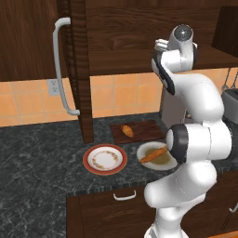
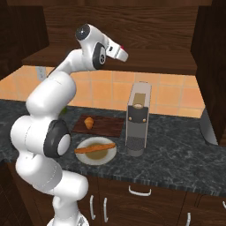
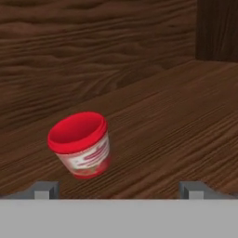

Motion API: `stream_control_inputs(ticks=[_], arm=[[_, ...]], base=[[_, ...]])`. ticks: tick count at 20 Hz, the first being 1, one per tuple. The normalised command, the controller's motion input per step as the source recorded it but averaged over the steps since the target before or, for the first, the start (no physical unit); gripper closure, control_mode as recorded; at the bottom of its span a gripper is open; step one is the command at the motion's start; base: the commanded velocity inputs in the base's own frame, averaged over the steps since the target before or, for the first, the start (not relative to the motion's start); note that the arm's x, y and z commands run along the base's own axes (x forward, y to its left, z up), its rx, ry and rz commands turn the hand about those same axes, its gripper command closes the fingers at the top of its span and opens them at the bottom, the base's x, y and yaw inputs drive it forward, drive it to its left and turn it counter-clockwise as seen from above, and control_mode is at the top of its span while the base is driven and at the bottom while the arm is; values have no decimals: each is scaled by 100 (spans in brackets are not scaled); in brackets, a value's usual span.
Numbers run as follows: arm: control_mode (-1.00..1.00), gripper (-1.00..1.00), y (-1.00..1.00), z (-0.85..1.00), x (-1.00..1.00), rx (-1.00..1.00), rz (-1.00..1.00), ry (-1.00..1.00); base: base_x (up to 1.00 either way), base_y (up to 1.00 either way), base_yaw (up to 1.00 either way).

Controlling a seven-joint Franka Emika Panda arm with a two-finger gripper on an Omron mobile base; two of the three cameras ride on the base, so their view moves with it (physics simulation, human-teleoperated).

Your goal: From the different types of pastries on the counter, select a croissant and place it on the cutting board. Then retrieve a jar of jam from the cabinet and place it alongside the croissant on the cutting board.

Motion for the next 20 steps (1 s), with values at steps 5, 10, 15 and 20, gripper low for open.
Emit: stream_control_inputs(ticks=[5, 10, 15, 20], arm=[[-100, -100, 0, 0, 42, 2, 0, 8], [-100, -100, -4, 0, 34, 2, 1, 8], [-100, -100, -1, -18, 42, 0, 2, 1], [-100, -100, -3, -46, 36, 0, 6, 0]], base=[[0, 0, 0], [0, 0, 0], [0, 0, 0], [0, 0, 0]])
